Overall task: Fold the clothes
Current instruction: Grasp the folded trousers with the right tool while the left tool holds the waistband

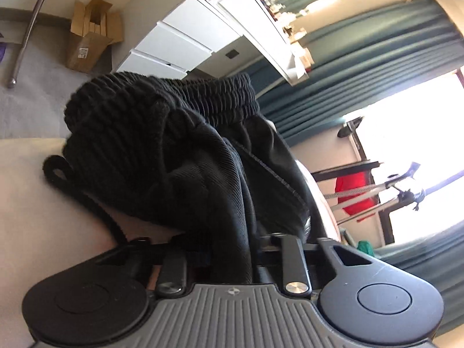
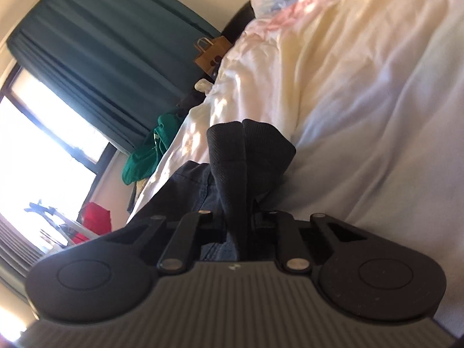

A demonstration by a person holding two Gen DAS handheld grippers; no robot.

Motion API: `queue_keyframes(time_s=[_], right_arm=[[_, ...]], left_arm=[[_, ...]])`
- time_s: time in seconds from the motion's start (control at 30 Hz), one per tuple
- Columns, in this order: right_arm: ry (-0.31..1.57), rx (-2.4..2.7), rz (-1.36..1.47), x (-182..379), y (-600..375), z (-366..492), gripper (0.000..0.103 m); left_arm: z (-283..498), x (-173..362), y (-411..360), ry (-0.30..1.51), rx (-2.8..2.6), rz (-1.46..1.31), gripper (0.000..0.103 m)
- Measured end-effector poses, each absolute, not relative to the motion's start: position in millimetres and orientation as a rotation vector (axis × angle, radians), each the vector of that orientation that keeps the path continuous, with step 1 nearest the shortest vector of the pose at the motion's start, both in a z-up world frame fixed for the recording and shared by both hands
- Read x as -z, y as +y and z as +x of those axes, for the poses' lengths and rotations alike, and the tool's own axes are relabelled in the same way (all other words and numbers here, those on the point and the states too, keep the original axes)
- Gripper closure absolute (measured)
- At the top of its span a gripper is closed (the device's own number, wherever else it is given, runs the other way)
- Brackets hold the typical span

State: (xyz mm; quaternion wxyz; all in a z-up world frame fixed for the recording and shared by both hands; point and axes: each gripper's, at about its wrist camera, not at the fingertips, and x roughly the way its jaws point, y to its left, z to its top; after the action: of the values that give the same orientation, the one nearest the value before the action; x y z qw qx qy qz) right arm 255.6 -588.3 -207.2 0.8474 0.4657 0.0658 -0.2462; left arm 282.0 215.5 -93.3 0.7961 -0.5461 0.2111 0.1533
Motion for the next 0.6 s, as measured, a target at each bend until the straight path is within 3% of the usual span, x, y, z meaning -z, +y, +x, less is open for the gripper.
queue_keyframes(time_s=[0.23,0.6], right_arm=[[0.067,0.497,1.004,177.2,-579.2,221.2,0.09],[0.104,0.505,1.168,146.5,-572.5,134.2,0.09]], left_arm=[[234.3,34.9,226.0,0.354,-0.245,-1.142,0.086],[56.0,5.0,252.5,0.38,-0.264,-1.165,0.085]])
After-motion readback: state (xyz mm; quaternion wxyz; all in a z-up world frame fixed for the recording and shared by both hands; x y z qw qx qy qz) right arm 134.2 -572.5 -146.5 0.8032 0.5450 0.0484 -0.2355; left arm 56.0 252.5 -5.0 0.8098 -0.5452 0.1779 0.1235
